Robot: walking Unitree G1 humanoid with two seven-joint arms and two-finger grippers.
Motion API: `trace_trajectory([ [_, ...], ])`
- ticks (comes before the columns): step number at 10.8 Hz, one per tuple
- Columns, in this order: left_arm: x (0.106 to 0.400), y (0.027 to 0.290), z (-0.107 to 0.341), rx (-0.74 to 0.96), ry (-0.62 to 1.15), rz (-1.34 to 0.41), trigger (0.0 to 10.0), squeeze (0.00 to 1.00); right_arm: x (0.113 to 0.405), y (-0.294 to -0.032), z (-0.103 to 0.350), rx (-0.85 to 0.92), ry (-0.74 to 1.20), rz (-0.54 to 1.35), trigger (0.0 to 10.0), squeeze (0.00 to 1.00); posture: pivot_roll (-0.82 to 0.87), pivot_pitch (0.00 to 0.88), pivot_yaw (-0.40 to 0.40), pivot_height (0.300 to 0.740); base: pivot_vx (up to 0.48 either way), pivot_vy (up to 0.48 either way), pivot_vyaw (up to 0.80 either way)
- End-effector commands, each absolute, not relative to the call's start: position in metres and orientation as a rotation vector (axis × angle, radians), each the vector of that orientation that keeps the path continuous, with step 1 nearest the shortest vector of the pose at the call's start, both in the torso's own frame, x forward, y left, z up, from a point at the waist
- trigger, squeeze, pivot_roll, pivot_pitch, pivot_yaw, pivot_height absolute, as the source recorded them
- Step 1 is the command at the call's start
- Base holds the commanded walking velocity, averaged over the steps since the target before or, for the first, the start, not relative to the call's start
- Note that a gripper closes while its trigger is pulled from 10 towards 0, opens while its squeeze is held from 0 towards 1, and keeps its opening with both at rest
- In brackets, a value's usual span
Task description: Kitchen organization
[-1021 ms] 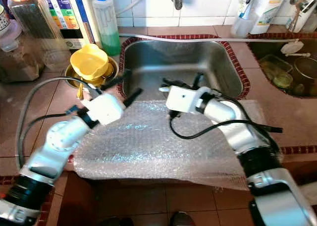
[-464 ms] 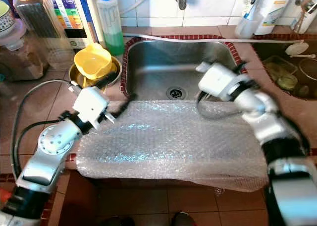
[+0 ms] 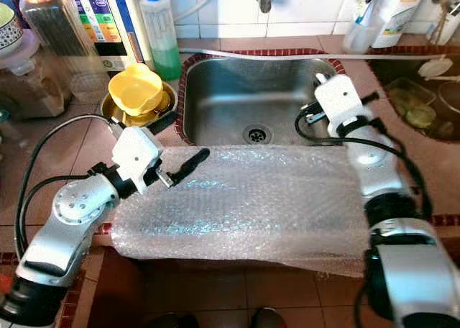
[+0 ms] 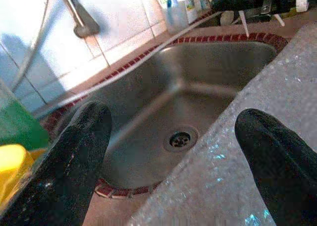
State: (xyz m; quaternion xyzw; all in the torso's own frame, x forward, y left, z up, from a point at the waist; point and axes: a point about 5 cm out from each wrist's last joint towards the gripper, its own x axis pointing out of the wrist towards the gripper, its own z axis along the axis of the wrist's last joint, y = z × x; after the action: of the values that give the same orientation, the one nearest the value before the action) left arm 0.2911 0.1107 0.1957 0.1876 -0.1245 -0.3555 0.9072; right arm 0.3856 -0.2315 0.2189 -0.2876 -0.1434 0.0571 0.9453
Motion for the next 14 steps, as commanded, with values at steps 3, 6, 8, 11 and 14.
trace_trajectory([
  [3,0.287,0.109,0.199,0.405,-0.241,-0.762,10.0,1.0,0.39,-0.232,0.229,-0.319,-0.338,0.055,10.0,0.0,-0.07,0.173,0.081,0.74,0.0,0.0,0.0],
  [6,0.286,0.108,0.2,0.41,-0.23,-0.768,10.0,1.0,0.399,-0.222,0.22,-0.14,-0.235,0.105,10.0,0.0,-0.07,0.175,0.086,0.74,0.0,0.0,0.0],
  [8,0.284,0.107,0.198,0.419,-0.223,-0.777,10.0,1.0,0.401,-0.21,0.215,-0.103,-0.217,0.116,10.0,0.0,-0.06,0.176,0.091,0.74,0.0,0.0,0.0],
  [11,0.281,0.102,0.196,0.433,-0.202,-0.824,10.0,1.0,0.406,-0.195,0.208,-0.047,-0.158,0.129,10.0,1.0,-0.05,0.173,0.092,0.74,0.0,0.0,0.0],
  [14,0.28,0.1,0.196,0.435,-0.195,-0.848,10.0,1.0,0.405,-0.201,0.197,-0.08,-0.072,0.071,10.0,1.0,-0.05,0.172,0.092,0.74,0.0,0.0,0.0],
])
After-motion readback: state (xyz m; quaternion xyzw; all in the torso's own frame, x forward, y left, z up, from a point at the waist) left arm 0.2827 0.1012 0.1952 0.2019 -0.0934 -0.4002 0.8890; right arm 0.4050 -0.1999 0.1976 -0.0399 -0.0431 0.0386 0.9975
